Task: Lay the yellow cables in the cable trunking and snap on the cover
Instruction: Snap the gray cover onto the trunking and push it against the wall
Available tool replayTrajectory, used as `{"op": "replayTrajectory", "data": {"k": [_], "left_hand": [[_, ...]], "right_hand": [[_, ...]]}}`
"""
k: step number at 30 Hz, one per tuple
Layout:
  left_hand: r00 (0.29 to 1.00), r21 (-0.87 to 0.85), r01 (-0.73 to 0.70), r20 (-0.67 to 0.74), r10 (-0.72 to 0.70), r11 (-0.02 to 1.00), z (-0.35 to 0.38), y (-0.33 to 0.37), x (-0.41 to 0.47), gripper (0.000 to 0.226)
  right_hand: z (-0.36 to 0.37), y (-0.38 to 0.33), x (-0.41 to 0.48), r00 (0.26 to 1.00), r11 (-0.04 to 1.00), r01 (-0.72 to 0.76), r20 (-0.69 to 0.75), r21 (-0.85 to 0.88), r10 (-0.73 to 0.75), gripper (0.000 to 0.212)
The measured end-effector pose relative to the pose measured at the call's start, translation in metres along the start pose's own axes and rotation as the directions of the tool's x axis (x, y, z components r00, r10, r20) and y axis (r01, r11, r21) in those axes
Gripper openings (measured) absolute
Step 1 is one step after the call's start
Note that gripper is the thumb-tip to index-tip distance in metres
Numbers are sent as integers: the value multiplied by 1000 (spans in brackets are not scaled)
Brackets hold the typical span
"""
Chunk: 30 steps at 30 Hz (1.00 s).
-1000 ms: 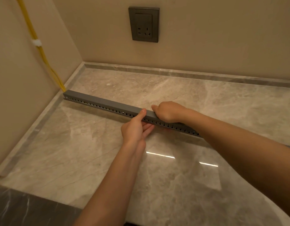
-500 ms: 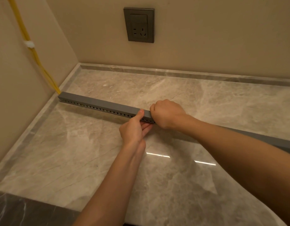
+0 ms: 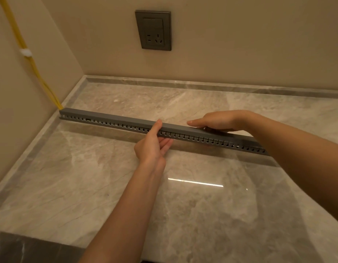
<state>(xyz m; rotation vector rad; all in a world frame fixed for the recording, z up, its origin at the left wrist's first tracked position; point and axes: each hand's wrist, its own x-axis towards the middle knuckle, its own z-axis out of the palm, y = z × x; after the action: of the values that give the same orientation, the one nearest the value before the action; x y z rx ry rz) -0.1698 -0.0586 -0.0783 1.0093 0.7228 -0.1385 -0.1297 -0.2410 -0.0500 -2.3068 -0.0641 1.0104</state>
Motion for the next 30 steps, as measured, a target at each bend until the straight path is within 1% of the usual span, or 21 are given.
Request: {"op": "replayTrajectory", "data": {"k": [1, 3, 6, 8, 10, 12, 13, 15, 18, 19, 20, 21, 22, 23, 24, 25, 26, 27, 28, 29, 30], "left_hand": [[1000, -2, 0, -6, 0, 1000, 0, -1, 0, 25], [1000, -10, 0, -18, 0, 1000, 1, -1, 0, 26], [1000, -19, 2, -30, -3, 1000, 4, -1, 0, 27], [999, -22, 4, -45, -5, 1000, 6, -1, 0, 28], [998, -22, 4, -62, -5, 1000, 8, -1, 1, 28], [997, -20, 0, -72, -1, 1000, 9, -2, 3, 29], [997, -19, -3, -75, 1, 1000, 9, -2, 4, 29], [997, -17, -4, -73, 3, 1000, 8, -3, 5, 29], [996, -6, -50, -68, 50, 999, 5, -5, 6, 32], [989, 28, -114, -91, 116, 993, 3, -7, 6, 36], [962, 119, -228, -127, 243, 966, -1, -9, 6, 42], [888, 292, -392, -130, 442, 873, -5, -11, 6, 47], [753, 478, -562, -40, 656, 674, -10, -12, 5, 51], [581, 593, -697, 136, 802, 404, -16, -13, 4, 52], [430, 614, -776, 345, 835, 145, -19, -12, 5, 53], [327, 579, -813, 544, 773, -64, -21, -9, 7, 53], [275, 521, -826, 707, 652, -216, -20, -5, 9, 53], [260, 462, -826, 821, 508, -323, -18, -2, 12, 52], [253, 402, -824, 892, 376, -399, -14, 2, 15, 50], [238, 348, -822, 929, 284, -450, -10, 4, 16, 46], [225, 316, -822, 945, 238, -475, -5, 6, 16, 40]], "right_hand": [[0, 3, -4, 1000, 1000, 15, 9, 21, -15, 44], [0, 6, -8, 996, 997, 71, -54, -34, -73, 48], [6, 3, -11, 968, 961, 160, -156, -226, -198, 44], [14, 1, -14, 929, 898, 156, -246, -411, -275, 46], [29, 2, -16, 815, 734, 60, -392, -677, -427, 51], [43, 0, -17, 683, 606, -41, -465, -794, -563, 45], [48, -1, -17, 648, 583, -52, -472, -811, -598, 39], [54, 0, -16, 621, 601, -37, -490, -798, -612, 32], [55, 6, -14, 592, 659, 9, -527, -752, -610, 33], [54, 7, -14, 580, 679, 32, -540, -733, -610, 33], [54, 9, -13, 568, 702, 58, -556, -709, -608, 31], [53, 9, -13, 554, 723, 83, -571, -686, -605, 28], [53, 9, -13, 543, 739, 110, -583, -665, -605, 26], [52, 9, -13, 536, 751, 140, -588, -645, -605, 26], [52, 9, -14, 534, 760, 172, -590, -626, -606, 26], [51, 9, -15, 532, 770, 201, -592, -605, -605, 29], [50, 9, -16, 533, 778, 227, -594, -586, -603, 31], [49, 8, -17, 537, 783, 247, -592, -571, -601, 30], [47, 8, -18, 544, 787, 263, -588, -559, -599, 26], [47, 8, -19, 548, 788, 277, -583, -550, -599, 23], [47, 9, -20, 550, 788, 288, -580, -543, -601, 21]]}}
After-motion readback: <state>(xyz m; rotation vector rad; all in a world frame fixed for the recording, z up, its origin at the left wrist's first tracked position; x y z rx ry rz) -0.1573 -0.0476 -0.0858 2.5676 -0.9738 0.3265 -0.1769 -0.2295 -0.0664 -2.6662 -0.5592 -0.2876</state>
